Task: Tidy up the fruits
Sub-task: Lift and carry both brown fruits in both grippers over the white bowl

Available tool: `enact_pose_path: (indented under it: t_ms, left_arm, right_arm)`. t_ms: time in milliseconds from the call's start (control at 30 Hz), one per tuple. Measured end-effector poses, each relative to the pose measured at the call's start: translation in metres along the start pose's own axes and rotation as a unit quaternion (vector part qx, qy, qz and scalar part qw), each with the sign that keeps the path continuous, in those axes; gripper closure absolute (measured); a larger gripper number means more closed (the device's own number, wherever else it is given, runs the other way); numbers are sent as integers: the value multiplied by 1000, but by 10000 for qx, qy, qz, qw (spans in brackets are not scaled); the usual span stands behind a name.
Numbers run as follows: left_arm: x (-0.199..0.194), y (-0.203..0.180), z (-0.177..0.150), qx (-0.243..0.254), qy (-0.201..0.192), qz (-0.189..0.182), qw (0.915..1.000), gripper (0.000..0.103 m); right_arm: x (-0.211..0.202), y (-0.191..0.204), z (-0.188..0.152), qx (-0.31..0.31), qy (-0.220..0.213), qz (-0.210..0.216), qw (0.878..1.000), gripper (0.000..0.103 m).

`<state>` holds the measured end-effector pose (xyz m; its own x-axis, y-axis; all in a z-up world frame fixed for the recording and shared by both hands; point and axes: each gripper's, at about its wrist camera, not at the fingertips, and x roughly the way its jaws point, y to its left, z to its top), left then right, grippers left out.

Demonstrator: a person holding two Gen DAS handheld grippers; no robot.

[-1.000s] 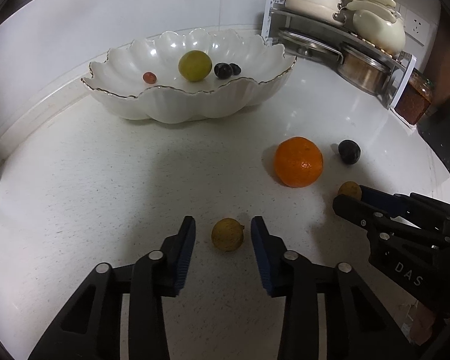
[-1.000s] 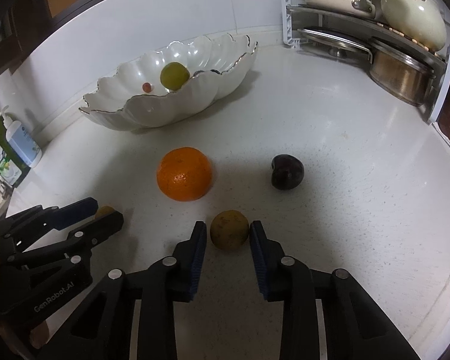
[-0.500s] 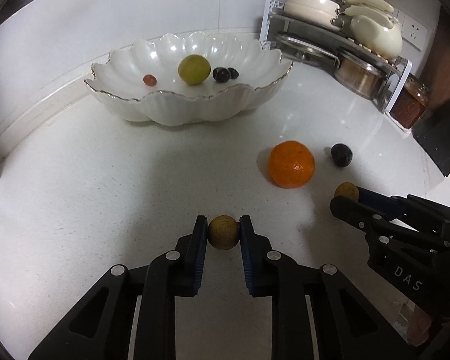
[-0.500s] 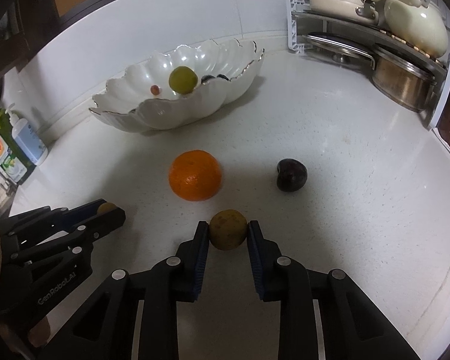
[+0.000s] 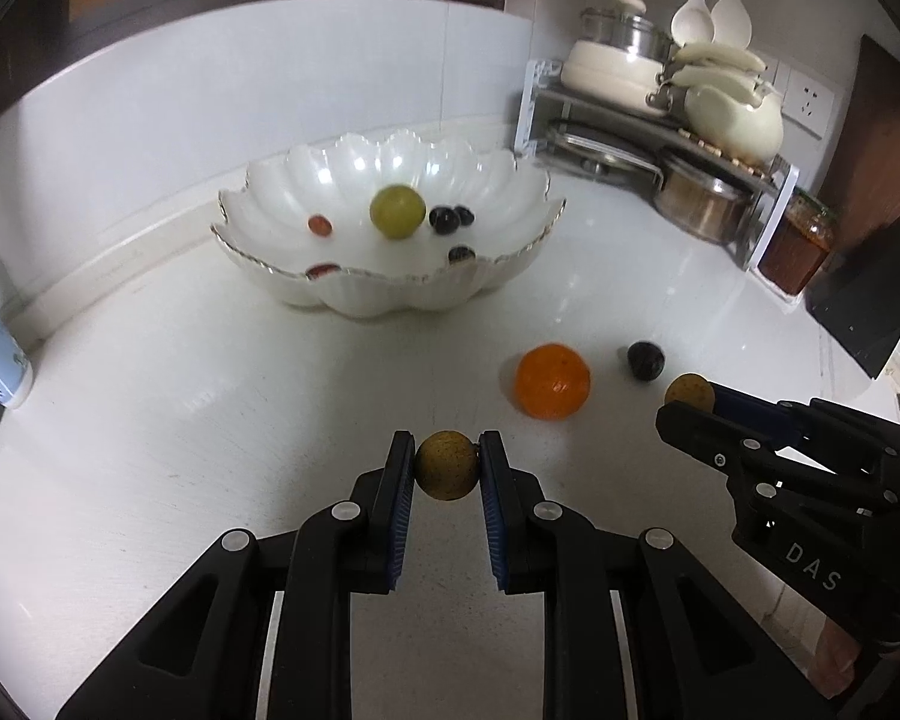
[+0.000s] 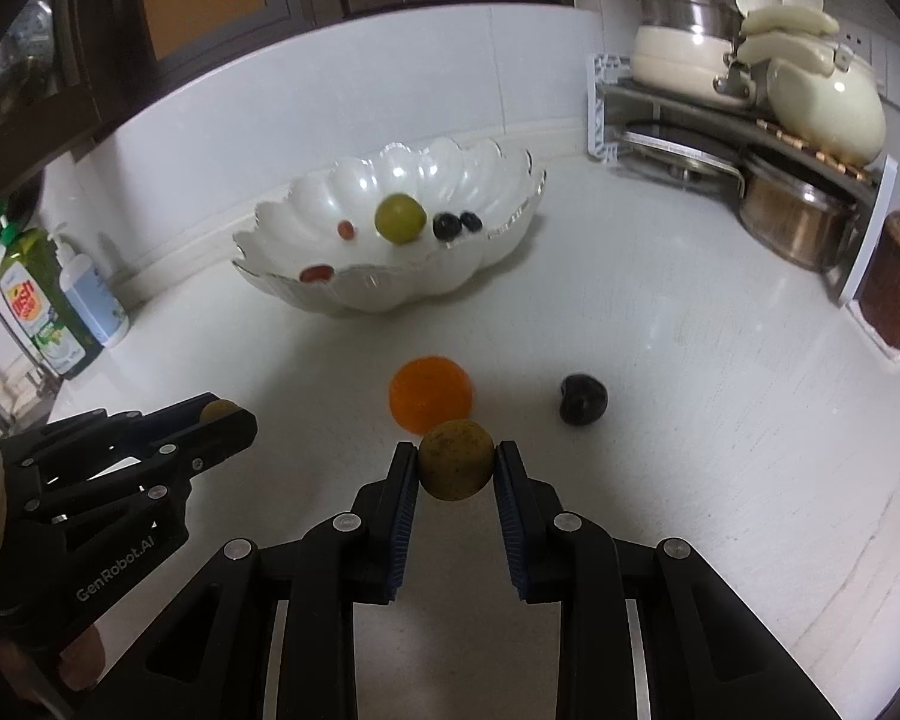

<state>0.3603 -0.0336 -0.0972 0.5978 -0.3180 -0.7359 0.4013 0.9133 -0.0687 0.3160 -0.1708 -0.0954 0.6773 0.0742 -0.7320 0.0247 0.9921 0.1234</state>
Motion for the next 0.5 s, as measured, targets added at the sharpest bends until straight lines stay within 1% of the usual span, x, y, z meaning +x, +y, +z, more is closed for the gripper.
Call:
enact_pose_path:
  t_ms: [500]
  left_arm:
    - [-52,3,12,-106,-621,101,9980,81]
  right_arm:
    - [-45,18,21,-169,-669,111,9976,75]
